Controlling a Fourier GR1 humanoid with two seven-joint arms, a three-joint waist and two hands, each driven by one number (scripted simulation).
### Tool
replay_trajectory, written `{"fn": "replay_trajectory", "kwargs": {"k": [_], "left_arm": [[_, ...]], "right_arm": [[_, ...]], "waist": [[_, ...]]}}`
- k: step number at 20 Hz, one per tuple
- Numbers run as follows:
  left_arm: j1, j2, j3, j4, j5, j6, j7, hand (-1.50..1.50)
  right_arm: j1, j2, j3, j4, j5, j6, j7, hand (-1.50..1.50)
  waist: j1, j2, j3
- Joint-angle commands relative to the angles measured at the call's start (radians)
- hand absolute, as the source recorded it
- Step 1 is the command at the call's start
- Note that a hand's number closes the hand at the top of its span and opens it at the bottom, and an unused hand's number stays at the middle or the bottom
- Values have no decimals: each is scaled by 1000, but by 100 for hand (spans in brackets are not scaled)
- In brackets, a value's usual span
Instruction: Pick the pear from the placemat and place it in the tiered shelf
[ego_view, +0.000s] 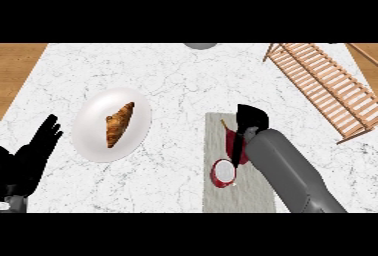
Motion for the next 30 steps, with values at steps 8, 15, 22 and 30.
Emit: {"fn": "replay_trajectory", "kwargs": {"k": [8,15,22,30], "left_arm": [[-26,-27,66,6,-34,-48,27,0],[57,-56,49,-139,-77,-19,86,0],[1,-70,57,-25,-83,-55,35,0],[-40,-72,82,34,-97,-53,20,0]], "right_arm": [[83,21,-12,38,124,-27,-137,150],[47,25,-23,-33,209,-34,-93,150],[-98,-36,-186,-29,282,-219,96,150],[-263,-7,-259,102,440,-445,269,150]], "waist": [[-2,7,3],[5,4,3],[7,9,3],[11,13,2]]}}
